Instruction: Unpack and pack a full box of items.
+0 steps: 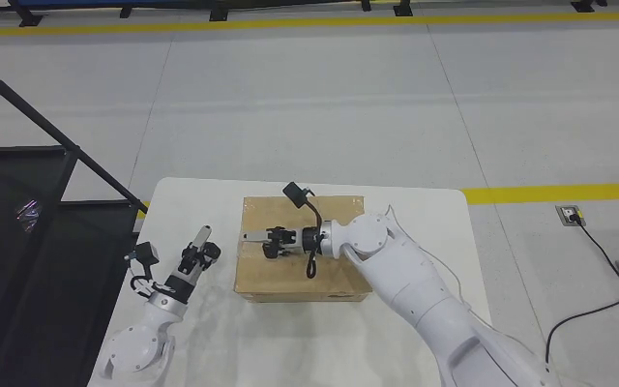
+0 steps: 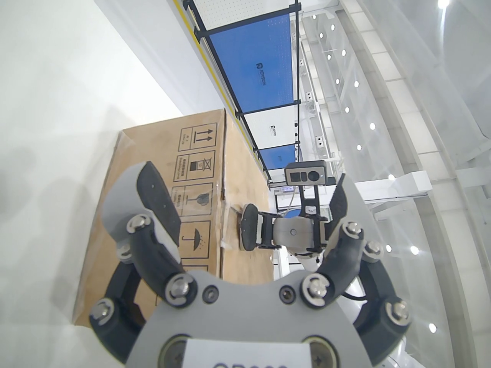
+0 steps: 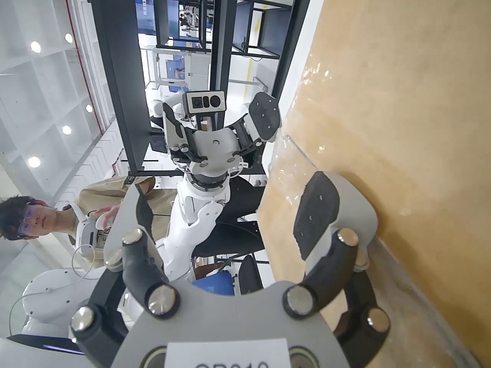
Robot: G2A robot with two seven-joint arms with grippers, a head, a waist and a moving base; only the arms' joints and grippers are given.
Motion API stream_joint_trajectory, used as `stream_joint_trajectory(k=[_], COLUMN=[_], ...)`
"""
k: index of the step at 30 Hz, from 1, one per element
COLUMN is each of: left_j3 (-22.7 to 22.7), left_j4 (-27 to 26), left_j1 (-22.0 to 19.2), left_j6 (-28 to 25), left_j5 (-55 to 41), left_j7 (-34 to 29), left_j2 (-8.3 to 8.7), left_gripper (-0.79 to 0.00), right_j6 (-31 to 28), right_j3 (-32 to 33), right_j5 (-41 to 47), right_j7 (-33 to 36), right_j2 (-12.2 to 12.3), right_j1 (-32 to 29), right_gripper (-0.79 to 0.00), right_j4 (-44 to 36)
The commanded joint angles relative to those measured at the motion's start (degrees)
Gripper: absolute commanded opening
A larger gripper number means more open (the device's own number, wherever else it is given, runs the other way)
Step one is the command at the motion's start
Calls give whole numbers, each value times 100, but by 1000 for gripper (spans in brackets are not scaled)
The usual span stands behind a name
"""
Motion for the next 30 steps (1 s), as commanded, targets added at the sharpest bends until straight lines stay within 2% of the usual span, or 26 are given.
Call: stream_joint_trajectory(k=[1,12,22,26,30], left_j3=[-21,-182,-178,-172,-173], left_j4=[-7,-53,-77,-88,-102], left_j1=[-2,15,38,46,72], left_j6=[5,9,18,18,8], left_j5=[-8,-138,-143,-129,-127], left_j7=[-4,4,-30,-31,-26], left_j2=[2,15,15,14,14], left_gripper=[0,0,0,0,0], right_j6=[-37,243,829,784,981], right_j3=[107,820,1851,2249,2429], right_j5=[7,-654,-1491,-1567,-1674], right_j7=[111,28,-120,-173,-108], right_j2=[72,646,1262,1420,1506], right_j1=[-58,-609,-1809,-2350,-2602], right_gripper=[0,0,0,0,0], right_j4=[-91,-964,-3165,-4001,-4411])
